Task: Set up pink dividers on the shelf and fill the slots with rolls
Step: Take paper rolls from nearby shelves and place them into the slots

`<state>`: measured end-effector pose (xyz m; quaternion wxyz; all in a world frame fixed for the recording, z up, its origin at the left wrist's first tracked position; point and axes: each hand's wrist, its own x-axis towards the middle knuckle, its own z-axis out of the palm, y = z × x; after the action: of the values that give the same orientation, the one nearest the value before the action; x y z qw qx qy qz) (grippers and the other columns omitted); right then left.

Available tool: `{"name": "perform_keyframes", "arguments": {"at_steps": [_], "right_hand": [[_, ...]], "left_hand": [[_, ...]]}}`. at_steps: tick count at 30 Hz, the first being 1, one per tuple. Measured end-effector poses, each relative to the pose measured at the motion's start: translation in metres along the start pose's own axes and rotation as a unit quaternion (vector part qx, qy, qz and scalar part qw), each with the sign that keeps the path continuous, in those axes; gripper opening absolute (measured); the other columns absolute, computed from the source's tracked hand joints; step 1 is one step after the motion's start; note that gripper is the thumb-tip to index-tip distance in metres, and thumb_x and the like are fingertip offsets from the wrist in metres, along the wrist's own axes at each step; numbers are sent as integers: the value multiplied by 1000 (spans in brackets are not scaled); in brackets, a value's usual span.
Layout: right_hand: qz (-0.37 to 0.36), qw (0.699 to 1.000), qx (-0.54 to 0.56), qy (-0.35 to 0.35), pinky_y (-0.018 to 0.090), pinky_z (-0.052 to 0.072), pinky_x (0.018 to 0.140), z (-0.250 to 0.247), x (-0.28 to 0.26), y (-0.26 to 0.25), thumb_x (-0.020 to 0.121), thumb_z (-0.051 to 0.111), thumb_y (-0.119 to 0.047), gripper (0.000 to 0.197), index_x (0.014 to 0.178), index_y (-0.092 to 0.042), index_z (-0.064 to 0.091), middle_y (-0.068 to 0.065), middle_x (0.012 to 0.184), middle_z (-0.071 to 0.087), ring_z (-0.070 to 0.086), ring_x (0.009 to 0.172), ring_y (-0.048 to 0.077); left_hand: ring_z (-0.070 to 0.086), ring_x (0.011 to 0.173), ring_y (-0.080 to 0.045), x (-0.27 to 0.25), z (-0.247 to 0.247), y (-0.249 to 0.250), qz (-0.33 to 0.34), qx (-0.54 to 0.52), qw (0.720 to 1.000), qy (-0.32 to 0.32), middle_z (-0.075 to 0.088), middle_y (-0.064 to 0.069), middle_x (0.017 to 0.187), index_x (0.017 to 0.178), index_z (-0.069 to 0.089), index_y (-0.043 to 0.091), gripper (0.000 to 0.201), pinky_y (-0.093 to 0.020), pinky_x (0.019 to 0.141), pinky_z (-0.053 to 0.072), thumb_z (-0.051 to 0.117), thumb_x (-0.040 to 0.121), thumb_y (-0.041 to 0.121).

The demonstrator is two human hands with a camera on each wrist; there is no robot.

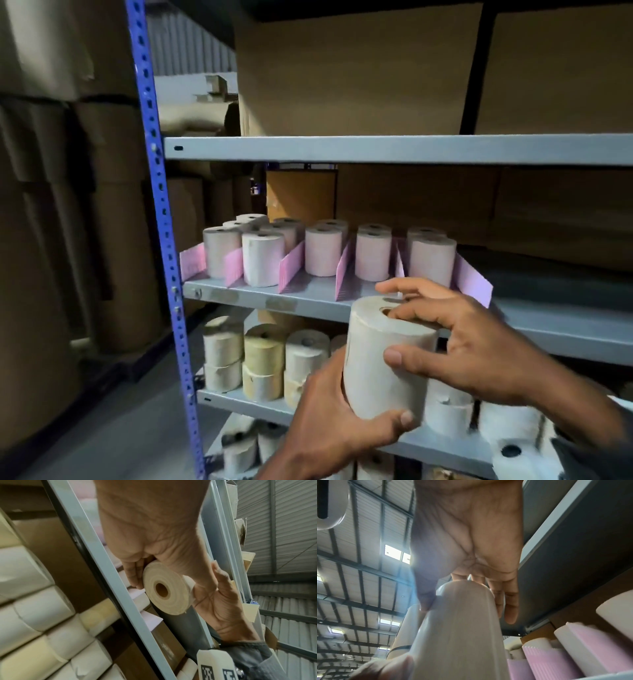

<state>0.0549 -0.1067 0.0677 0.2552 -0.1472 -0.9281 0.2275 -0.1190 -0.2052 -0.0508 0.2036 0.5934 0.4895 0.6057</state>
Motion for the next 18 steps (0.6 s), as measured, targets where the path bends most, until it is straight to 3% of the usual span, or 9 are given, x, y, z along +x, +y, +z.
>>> {"name": "perform_keyframes", "arguments": {"at_steps": [3,7,10,12,15,16,18], "right_hand": [[-9,1000,-1,6,28,51,97,31,24,-14,78,71,-62,49,117,-33,72,-39,137,41,44,125,-11],[-23,999,-28,38,26,51,95,69,54,-26,79,71,-61,52,118,-26,73,-37,136,40,47,124,-8],[-3,997,-59,59,32,53,94,88,75,-30,77,65,-68,62,120,-24,71,-38,136,38,46,123,-7],[19,995,-74,69,38,52,96,95,89,-30,77,64,-68,63,121,-24,71,-37,134,37,47,121,-3],[38,990,-105,83,46,44,100,99,113,-24,79,65,-64,53,116,-27,73,-33,133,40,47,120,-1],[42,988,-122,85,47,41,100,99,120,-21,79,64,-64,51,114,-29,73,-32,132,41,47,119,0],[57,983,-146,90,47,34,100,98,135,-15,77,60,-68,54,115,-31,72,-31,132,41,46,120,7]], "left_hand": [[71,107,-13,-8,-40,-14,1,11,1000,25,73,9,121,135,57,41,80,-28,79,59,90,65,59],[71,108,-13,-12,-77,-34,28,5,999,44,72,8,122,138,55,44,76,-21,81,57,90,71,36],[67,115,-9,-14,-92,-44,69,66,992,82,68,16,130,146,47,46,80,-15,87,54,82,74,40],[65,121,-7,-15,-95,-51,80,118,982,124,65,16,136,151,44,35,84,-13,90,52,74,74,48],[59,131,-20,-11,-96,-58,122,208,958,157,59,-8,146,147,48,6,82,-13,99,48,64,76,45],[55,135,-24,-8,-95,-62,146,238,947,158,56,-16,147,143,50,-1,79,-18,99,51,62,78,40],[55,134,-35,-3,-93,-68,172,304,925,147,53,-26,145,135,56,-8,72,-37,89,60,58,77,35]]}}
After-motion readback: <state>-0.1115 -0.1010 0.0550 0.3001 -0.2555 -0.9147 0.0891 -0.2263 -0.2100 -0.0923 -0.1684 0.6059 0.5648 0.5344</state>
